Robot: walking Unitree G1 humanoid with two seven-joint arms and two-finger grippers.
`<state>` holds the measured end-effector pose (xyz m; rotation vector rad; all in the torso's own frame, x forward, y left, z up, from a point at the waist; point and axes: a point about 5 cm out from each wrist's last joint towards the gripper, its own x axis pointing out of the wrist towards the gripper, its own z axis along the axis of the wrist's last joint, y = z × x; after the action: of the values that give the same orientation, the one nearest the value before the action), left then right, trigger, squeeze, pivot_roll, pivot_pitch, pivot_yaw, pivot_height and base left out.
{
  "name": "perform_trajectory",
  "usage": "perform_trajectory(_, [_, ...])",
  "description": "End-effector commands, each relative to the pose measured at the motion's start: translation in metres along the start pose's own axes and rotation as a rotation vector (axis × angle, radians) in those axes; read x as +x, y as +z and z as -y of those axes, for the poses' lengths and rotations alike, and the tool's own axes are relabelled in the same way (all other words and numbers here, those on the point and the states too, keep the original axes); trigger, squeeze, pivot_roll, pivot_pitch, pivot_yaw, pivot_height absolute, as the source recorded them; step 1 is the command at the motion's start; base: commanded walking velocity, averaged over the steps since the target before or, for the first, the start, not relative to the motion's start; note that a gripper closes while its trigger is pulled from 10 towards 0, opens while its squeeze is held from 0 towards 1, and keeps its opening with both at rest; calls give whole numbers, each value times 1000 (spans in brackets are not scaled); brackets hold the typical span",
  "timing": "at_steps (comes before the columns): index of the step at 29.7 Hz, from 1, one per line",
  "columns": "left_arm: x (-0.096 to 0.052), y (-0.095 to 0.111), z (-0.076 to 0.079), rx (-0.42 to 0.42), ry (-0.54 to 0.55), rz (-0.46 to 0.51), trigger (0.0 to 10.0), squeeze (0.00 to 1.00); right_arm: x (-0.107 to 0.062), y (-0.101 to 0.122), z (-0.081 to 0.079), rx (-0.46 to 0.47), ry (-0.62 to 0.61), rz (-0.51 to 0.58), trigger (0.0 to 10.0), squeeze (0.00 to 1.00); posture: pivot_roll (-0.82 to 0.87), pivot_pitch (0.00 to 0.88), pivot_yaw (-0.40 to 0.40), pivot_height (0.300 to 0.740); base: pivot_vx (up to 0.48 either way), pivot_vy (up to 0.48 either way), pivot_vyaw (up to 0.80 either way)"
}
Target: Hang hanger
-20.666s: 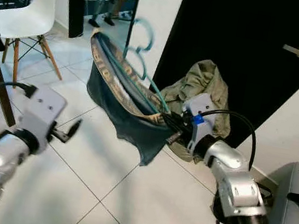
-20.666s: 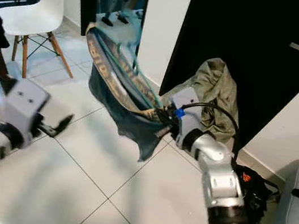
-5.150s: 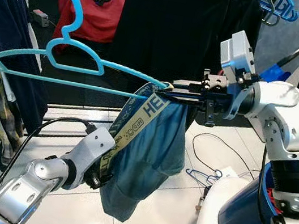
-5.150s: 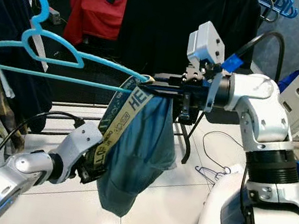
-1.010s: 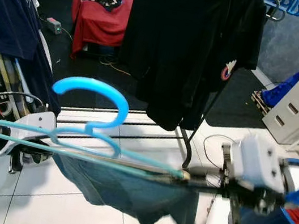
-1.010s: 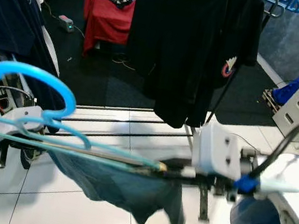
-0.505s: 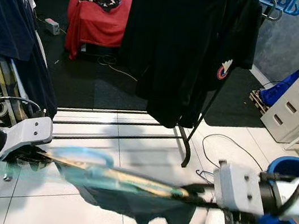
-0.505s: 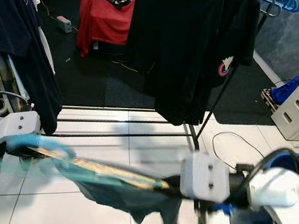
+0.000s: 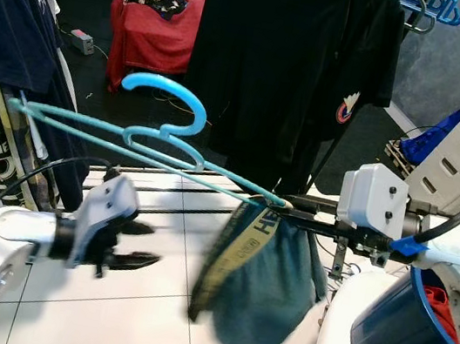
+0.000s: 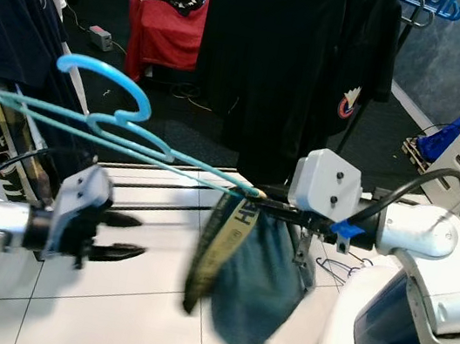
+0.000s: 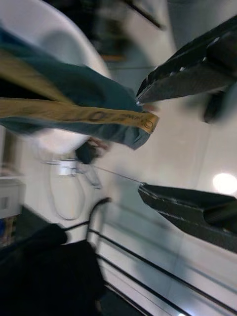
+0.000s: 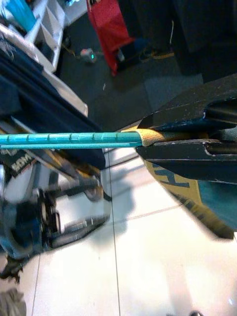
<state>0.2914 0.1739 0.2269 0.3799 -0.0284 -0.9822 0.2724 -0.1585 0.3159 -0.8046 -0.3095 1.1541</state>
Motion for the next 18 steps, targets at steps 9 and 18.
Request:
perform_trajectory(9, [-33, -34, 46, -336, 75, -203, 10000, 0, -2, -1, 6, 8, 86, 2, 10000, 0, -81, 259, -69, 740, 0, 0, 0])
perform_trajectory(18, [-28, -44, 29, -386, 406, -278, 10000, 0, 2, -3, 28, -42, 24, -3, 10000, 0, -87, 234, -76, 740, 0, 0, 0])
